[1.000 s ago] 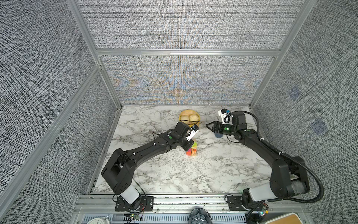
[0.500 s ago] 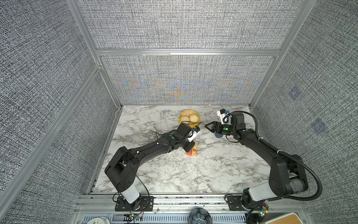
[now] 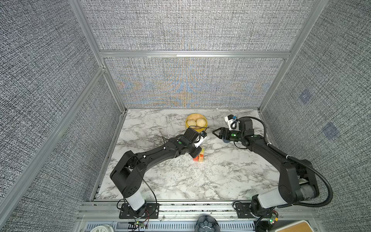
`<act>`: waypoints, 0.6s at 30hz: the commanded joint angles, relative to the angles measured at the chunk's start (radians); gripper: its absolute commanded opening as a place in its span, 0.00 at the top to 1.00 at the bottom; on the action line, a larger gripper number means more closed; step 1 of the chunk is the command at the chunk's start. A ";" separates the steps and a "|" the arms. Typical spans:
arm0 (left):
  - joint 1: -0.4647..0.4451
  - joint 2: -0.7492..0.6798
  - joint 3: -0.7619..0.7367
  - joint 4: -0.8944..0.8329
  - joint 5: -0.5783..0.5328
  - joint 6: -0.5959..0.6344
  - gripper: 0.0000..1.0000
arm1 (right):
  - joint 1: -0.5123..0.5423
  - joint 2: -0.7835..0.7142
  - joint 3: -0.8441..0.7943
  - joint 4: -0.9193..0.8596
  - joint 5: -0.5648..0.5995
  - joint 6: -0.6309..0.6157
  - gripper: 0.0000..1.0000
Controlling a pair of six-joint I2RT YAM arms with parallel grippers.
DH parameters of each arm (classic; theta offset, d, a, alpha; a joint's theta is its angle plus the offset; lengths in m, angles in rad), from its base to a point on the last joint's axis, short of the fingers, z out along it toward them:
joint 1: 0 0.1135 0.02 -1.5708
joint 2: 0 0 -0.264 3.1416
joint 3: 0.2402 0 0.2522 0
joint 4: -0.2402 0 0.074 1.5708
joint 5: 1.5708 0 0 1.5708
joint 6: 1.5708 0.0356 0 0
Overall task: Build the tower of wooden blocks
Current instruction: 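Lower the triangle block onto the lime green block and open the left gripper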
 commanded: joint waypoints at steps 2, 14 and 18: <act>-0.001 0.005 0.005 0.004 0.014 0.006 0.90 | 0.002 0.001 0.002 0.016 -0.011 -0.001 0.26; -0.003 -0.021 -0.007 0.000 0.017 0.018 0.62 | 0.002 -0.010 0.002 0.016 -0.016 -0.001 0.26; -0.003 -0.044 -0.008 0.003 0.011 0.017 0.59 | 0.002 -0.014 0.004 0.014 -0.014 -0.001 0.26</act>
